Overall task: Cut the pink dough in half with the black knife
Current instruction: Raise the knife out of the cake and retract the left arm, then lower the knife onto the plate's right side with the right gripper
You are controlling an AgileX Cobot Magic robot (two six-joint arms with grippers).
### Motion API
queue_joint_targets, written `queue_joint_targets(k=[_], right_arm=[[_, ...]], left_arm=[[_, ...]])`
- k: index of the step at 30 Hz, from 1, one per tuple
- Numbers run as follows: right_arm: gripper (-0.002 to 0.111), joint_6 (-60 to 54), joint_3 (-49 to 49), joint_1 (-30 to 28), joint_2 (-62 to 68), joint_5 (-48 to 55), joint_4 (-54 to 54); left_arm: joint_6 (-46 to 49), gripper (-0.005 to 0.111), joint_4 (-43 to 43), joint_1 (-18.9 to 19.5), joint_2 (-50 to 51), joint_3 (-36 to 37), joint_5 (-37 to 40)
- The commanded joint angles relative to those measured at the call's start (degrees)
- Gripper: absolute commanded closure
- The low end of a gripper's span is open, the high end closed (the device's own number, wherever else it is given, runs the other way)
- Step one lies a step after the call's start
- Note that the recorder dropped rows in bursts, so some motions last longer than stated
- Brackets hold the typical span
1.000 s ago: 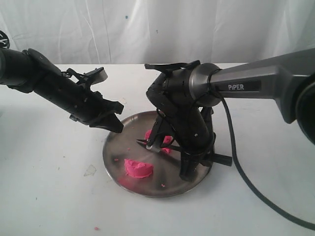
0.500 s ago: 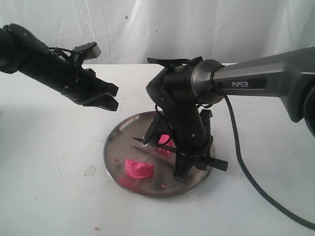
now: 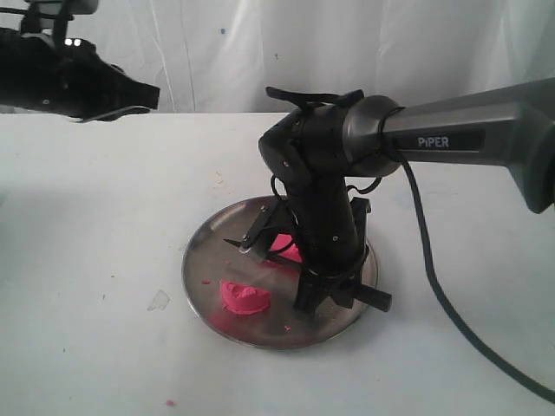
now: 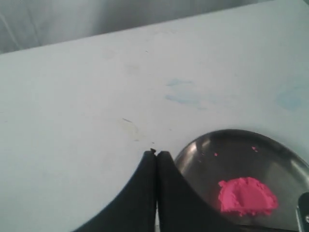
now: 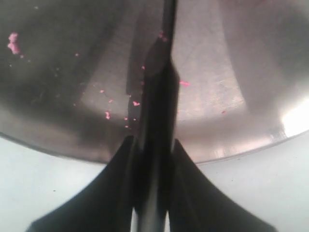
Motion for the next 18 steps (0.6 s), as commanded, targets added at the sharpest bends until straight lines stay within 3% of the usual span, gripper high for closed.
queue_joint_targets(k=[1, 12, 18], right_arm=[[0.108, -0.6, 0.2, -0.5, -0.6, 0.4, 0.3], [0.108, -0.3, 0.2, -0.5, -3.9, 0.4, 3.5], [0.108, -0.4, 0.5, -0.6, -8.6, 0.4, 8.1]], left_arm=[[0.1, 0.107, -2.4, 0.0, -8.4, 9.2, -8.1], [0.0, 0.107, -3.4, -0.1, -34.2, 27.3, -10.1], [-0.2, 0.107, -5.0, -0.1, -48.9, 37.7, -7.0]])
